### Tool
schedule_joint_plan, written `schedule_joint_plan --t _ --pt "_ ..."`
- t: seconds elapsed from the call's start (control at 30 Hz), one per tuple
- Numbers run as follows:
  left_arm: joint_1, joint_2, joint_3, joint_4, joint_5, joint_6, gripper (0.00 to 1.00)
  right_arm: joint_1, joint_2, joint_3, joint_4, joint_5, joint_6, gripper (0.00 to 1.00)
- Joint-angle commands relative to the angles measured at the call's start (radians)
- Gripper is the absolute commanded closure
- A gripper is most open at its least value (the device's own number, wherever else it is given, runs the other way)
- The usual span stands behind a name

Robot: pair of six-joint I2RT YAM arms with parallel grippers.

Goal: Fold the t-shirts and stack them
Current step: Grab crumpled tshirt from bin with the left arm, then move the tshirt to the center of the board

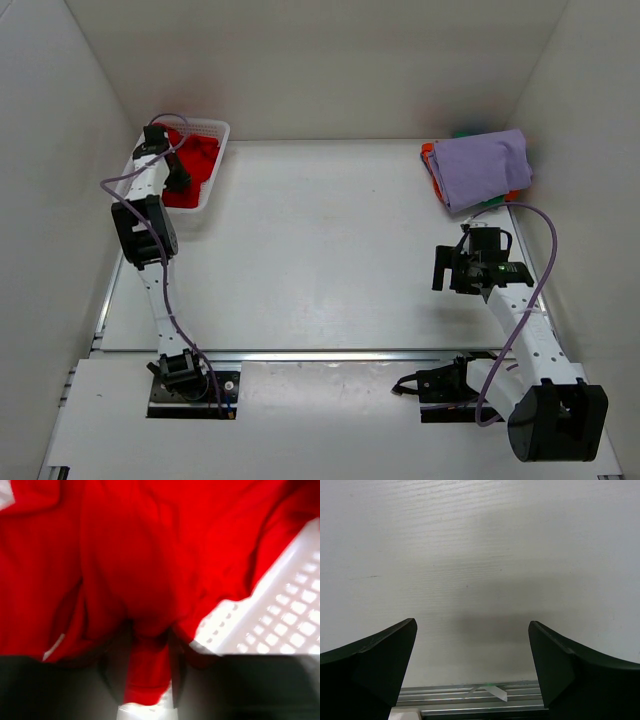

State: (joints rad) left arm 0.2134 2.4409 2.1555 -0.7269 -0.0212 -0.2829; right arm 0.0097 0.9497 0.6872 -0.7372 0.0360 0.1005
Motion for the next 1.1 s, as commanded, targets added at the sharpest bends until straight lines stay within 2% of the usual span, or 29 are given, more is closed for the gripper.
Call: schedule_joint_plan --t 0.0,0.03,0.13,0.17,0.23,0.27,0.3,0.33,0.37,0.4,0.43,0.57,0.63,0.77,0.93,1.03,1.07 --pt "-0.003 -0.008 0.078 -0.028 0.041 -0.001 0.94 -0.008 0.004 -0.001 0.013 -0.002 -0.015 0.09" --pt "0.003 0.000 0.104 -0.037 0.050 -0.002 1.00 -0.008 0.003 0.003 0.016 -0.005 -0.013 0.09" --pt "-0.006 -0.015 0.246 -0.118 0.023 -0.006 1.00 -0.008 0.006 0.003 0.016 -0.001 -0.005 0.09" --pt "-0.017 -0.037 0.259 -0.114 -0.030 -0.002 1.00 -0.008 0.004 0.006 0.021 -0.005 -0.013 0.09" --pt "-0.041 -0.188 0.238 -0.083 -0.101 -0.002 1.00 -0.008 0.012 0.001 0.013 -0.004 -0.013 0.09" --pt "-0.061 -0.232 0.241 -0.053 -0.109 -0.004 1.00 -0.008 0.021 0.003 0.016 -0.001 -0.013 0.09" --pt "-0.084 -0.370 0.206 -0.014 -0.106 -0.012 1.00 0.002 0.035 0.002 0.015 0.005 -0.005 0.08" --pt "-0.098 -0.428 0.184 0.048 -0.099 -0.013 1.00 0.004 0.035 -0.006 0.018 0.005 -0.010 0.09" --pt "-0.133 -0.481 0.152 0.084 -0.074 0.000 1.00 0.012 0.044 0.003 0.015 0.008 -0.010 0.09" --pt "-0.175 -0.643 0.070 0.143 -0.048 -0.001 1.00 0.013 0.060 0.002 0.016 0.002 -0.010 0.09" --pt "-0.199 -0.687 0.051 0.187 -0.033 0.002 1.00 0.012 0.061 0.003 0.015 0.008 -0.012 0.09" --pt "-0.348 -0.892 0.051 0.145 0.151 -0.074 1.00 0.006 0.075 0.005 0.013 -0.001 -0.010 0.09" --pt "-0.391 -0.983 -0.032 0.165 0.179 -0.097 1.00 0.004 0.058 0.002 0.010 -0.002 -0.012 0.08" --pt "-0.344 -1.127 -0.198 0.201 0.316 -0.200 1.00 0.001 0.011 0.000 0.013 -0.005 -0.015 0.08" --pt "-0.420 -1.204 -0.432 0.231 0.421 -0.263 1.00 -0.007 -0.022 0.000 0.018 -0.004 -0.007 0.09" --pt "-0.483 -1.299 -0.841 0.316 0.367 -0.298 1.00 -0.002 -0.031 0.000 0.018 -0.010 -0.021 0.09" --pt "-0.486 -1.310 -0.915 0.367 0.342 -0.312 1.00 0.004 -0.020 0.000 0.021 -0.008 -0.015 0.09"
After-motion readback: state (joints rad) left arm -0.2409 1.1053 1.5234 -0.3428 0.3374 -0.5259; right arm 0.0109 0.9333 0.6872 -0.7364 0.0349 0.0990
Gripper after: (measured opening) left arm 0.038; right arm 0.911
